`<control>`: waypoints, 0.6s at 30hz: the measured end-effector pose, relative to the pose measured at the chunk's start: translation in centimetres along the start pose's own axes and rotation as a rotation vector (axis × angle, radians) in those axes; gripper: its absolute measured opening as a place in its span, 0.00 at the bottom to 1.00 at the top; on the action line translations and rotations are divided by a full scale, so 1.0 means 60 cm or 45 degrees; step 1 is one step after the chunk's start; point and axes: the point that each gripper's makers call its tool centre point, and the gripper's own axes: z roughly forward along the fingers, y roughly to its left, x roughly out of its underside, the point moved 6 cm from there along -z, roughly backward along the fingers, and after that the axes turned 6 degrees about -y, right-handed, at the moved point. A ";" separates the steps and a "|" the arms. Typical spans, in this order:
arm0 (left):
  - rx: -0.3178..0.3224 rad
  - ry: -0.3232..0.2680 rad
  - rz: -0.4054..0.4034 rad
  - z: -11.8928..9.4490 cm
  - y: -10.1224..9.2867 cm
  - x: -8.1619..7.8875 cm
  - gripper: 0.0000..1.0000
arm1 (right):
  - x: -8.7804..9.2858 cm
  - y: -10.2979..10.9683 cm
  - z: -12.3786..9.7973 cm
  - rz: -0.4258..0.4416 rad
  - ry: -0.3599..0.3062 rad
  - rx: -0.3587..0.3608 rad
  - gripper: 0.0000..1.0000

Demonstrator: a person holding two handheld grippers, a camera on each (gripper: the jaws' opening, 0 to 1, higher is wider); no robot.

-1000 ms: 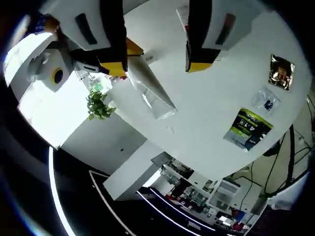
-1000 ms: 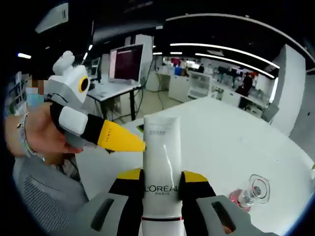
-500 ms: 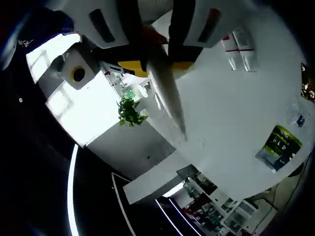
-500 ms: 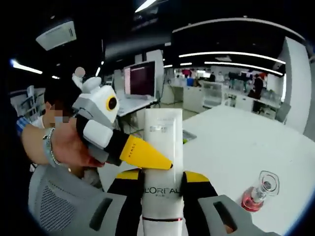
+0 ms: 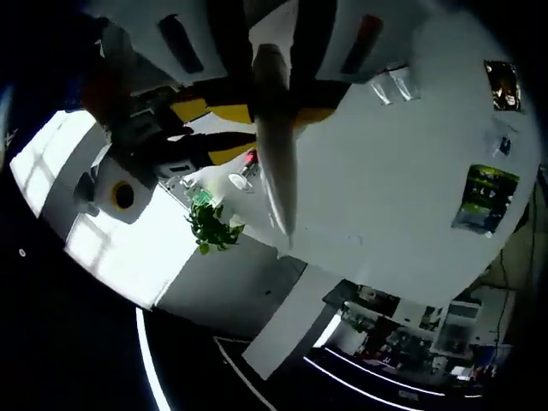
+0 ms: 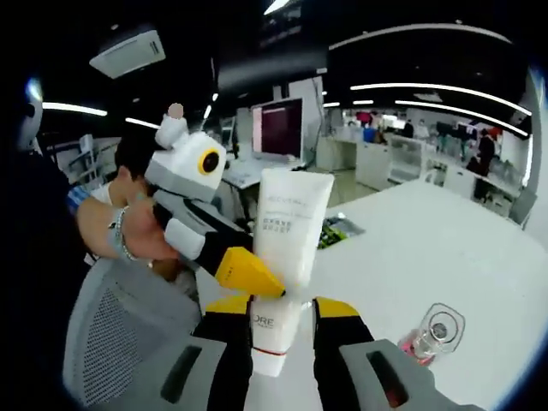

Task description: Arrange the skincare products in the storage area until every visible bottle or jar stands upright without overlapping.

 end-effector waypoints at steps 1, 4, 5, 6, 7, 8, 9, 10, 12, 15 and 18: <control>0.000 0.007 0.008 0.001 -0.002 0.001 0.09 | -0.005 -0.005 -0.007 0.024 -0.076 0.003 0.13; 0.008 0.012 0.028 0.005 -0.004 0.002 0.09 | -0.028 -0.015 -0.017 0.216 -0.209 0.011 0.20; 0.019 0.023 0.054 0.006 -0.007 0.003 0.09 | -0.037 -0.014 -0.017 0.290 -0.288 -0.005 0.22; 0.023 0.028 0.082 0.007 -0.010 0.005 0.09 | -0.040 -0.013 -0.017 0.320 -0.319 -0.016 0.25; 0.035 0.041 0.142 0.009 -0.014 0.006 0.09 | -0.039 -0.012 -0.017 0.322 -0.319 -0.032 0.29; 0.043 0.052 0.164 0.009 -0.017 0.008 0.09 | -0.036 -0.011 -0.019 0.284 -0.283 -0.036 0.31; 0.054 0.063 0.181 0.010 -0.022 0.010 0.09 | -0.036 -0.009 -0.020 0.258 -0.287 -0.047 0.31; 0.063 0.066 0.195 0.011 -0.025 0.011 0.09 | -0.038 -0.009 -0.022 0.219 -0.293 -0.052 0.31; 0.085 0.074 0.229 0.012 -0.031 0.012 0.09 | -0.042 -0.009 -0.026 0.160 -0.304 -0.058 0.31; 0.122 0.106 0.298 0.015 -0.040 0.018 0.09 | -0.052 -0.005 -0.031 0.037 -0.274 -0.131 0.34; 0.168 0.158 0.381 0.018 -0.053 0.028 0.09 | -0.069 -0.008 -0.044 -0.187 -0.162 -0.183 0.37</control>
